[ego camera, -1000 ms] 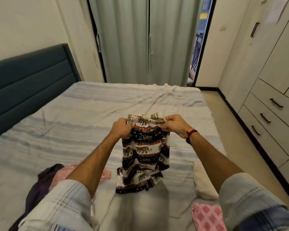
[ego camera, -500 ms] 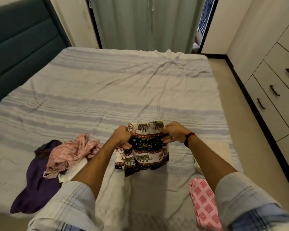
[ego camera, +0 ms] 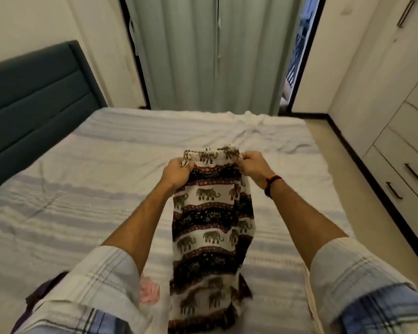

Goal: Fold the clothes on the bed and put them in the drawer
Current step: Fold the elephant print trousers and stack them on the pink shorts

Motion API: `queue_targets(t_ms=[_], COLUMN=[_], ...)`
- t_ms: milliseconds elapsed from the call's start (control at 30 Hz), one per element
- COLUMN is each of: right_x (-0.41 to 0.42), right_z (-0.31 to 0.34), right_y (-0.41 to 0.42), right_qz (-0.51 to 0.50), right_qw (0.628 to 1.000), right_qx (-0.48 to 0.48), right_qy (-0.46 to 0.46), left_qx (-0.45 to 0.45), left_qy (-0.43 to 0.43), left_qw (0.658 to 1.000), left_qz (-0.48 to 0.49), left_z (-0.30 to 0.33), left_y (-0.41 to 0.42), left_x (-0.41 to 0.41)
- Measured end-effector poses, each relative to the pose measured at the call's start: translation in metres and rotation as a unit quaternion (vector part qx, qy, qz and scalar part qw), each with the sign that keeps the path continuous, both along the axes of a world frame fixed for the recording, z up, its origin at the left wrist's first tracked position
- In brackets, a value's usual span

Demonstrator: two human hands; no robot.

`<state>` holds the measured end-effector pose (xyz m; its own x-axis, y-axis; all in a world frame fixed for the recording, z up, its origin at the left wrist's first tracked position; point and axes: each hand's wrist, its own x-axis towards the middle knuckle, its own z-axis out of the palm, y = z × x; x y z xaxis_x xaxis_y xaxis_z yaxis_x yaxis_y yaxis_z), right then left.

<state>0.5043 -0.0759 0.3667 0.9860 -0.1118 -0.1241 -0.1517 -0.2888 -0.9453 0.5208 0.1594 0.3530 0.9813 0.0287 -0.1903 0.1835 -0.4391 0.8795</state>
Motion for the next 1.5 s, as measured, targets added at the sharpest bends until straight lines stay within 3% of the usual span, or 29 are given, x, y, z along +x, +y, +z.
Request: queue_targets(t_ms=[133, 367, 533, 767, 967, 1200, 1500], right_x=[0.07, 0.072, 0.029, -0.047, -0.125, -0.214, -0.317], right_z=[0.079, 0.243, 0.273, 0.185, 0.024, -0.128, -0.181], right_y=[-0.008, 0.0, 0.0, 0.001, -0.004, -0.014, -0.014], right_qz=[-0.014, -0.042, -0.028, -0.025, -0.015, 0.0, 0.035], right_qw=[0.991, 0.943, 0.925, 0.953, 0.989, 0.998, 0.986], right_qx=[0.013, 0.035, 0.035, 0.027, -0.023, -0.052, -0.099], right_qy=[-0.13, -0.33, -0.377, -0.3, -0.148, 0.028, 0.127], left_qx=[-0.012, -0.047, -0.065, -0.024, 0.045, 0.095, 0.192], left_qy=[-0.119, -0.329, -0.378, -0.324, -0.156, 0.006, 0.079], left_qw=[0.993, 0.943, 0.923, 0.946, 0.986, 0.989, 0.968], left_qz=[-0.006, -0.007, -0.017, -0.012, -0.035, -0.11, -0.14], left_z=[0.103, 0.26, 0.288, 0.206, 0.05, -0.08, -0.143], left_y=[-0.008, -0.016, -0.014, -0.009, 0.003, 0.006, -0.002], left_x=[0.048, 0.071, 0.036, -0.032, -0.111, -0.204, -0.312])
